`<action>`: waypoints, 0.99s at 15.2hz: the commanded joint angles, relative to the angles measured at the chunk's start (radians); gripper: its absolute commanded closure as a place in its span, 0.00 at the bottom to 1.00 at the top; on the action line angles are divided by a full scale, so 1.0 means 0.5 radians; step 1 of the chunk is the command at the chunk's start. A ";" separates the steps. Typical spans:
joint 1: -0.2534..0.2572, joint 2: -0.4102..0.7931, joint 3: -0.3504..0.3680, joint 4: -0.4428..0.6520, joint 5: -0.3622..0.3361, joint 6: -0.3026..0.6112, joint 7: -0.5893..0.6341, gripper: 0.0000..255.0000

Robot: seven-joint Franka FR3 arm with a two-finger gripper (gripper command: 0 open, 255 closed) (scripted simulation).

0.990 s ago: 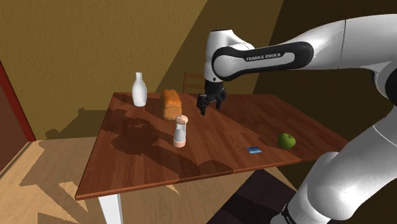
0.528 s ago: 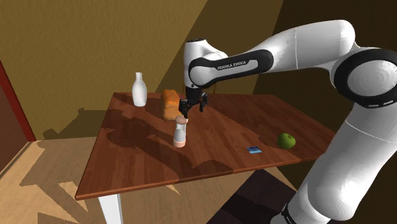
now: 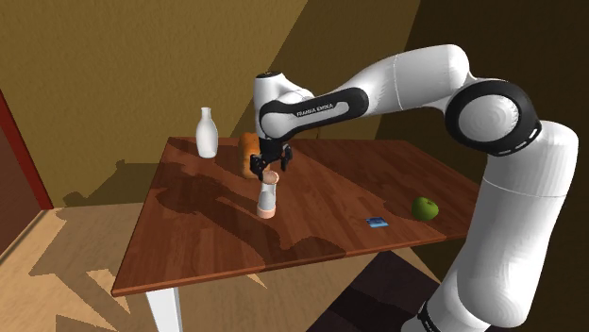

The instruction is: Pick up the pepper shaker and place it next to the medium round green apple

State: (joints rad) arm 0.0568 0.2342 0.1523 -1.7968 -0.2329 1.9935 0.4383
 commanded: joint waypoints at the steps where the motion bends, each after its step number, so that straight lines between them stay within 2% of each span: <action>1: -0.001 0.026 -0.003 -0.020 -0.009 0.045 0.009 0.00; 4: -0.006 0.048 -0.009 -0.059 -0.019 0.107 0.015 0.00; 11: -0.006 0.048 -0.009 -0.059 -0.019 0.107 0.015 0.00; 12: -0.006 0.048 -0.009 -0.059 -0.019 0.107 0.015 1.00; 15: -0.006 0.048 -0.009 -0.059 -0.019 0.107 0.015 1.00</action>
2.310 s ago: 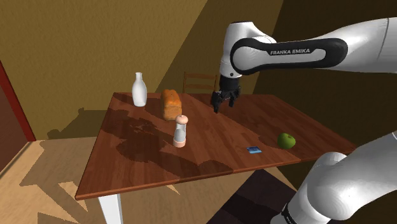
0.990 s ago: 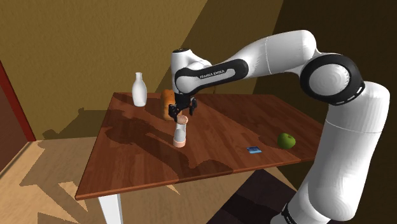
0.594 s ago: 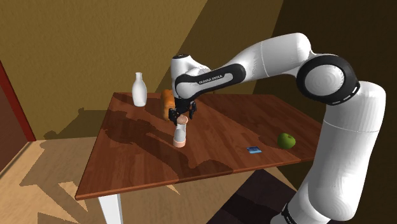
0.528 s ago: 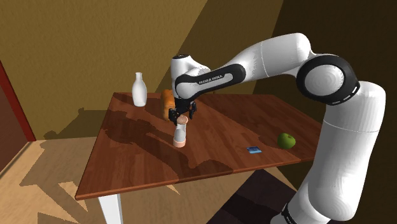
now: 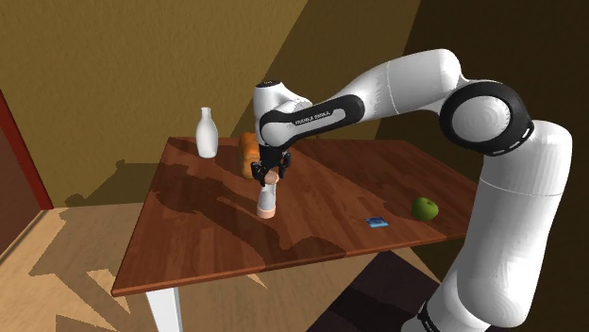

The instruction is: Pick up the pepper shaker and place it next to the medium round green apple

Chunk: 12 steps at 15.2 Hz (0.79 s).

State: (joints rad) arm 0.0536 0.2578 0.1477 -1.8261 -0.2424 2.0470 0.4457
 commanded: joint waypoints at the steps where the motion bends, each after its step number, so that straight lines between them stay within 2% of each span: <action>1: 0.000 0.001 0.000 -0.001 0.000 0.000 0.000 1.00; 6: 0.000 0.001 0.000 -0.001 0.000 0.000 0.000 1.00; 12: 0.000 -0.052 0.006 0.091 0.023 -0.141 -0.033 1.00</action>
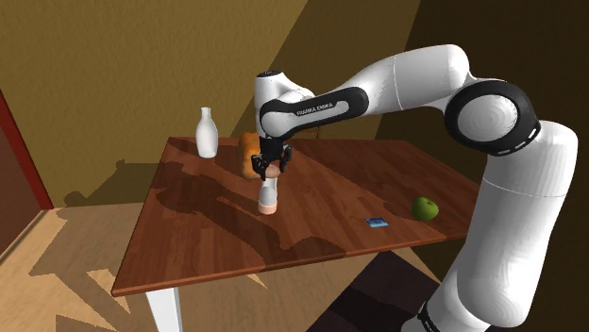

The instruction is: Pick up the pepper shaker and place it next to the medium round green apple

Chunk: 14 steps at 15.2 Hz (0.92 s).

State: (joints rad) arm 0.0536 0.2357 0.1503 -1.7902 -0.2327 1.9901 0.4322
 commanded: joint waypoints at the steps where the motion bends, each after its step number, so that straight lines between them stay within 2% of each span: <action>1: 0.000 -0.016 0.002 0.036 0.007 -0.051 -0.011 1.00; 14: 0.006 -0.076 0.010 0.304 0.039 -0.373 -0.074 1.00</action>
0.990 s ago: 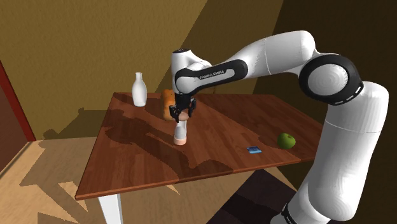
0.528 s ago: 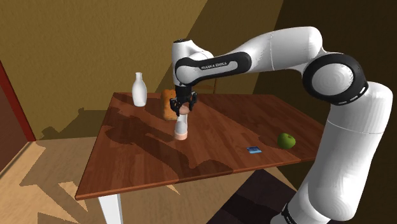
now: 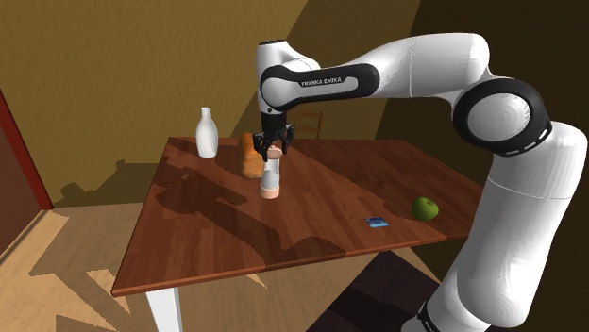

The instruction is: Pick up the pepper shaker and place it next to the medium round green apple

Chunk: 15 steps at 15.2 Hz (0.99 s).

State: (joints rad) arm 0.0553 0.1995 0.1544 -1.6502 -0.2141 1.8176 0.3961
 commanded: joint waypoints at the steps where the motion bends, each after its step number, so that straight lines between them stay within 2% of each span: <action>1: 0.003 -0.006 0.002 0.048 0.003 -0.054 -0.007 1.00; 15: 0.020 0.024 0.008 0.463 0.008 -0.435 -0.066 1.00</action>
State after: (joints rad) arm 0.0644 0.2059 0.1586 -1.4405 -0.2092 1.6163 0.3658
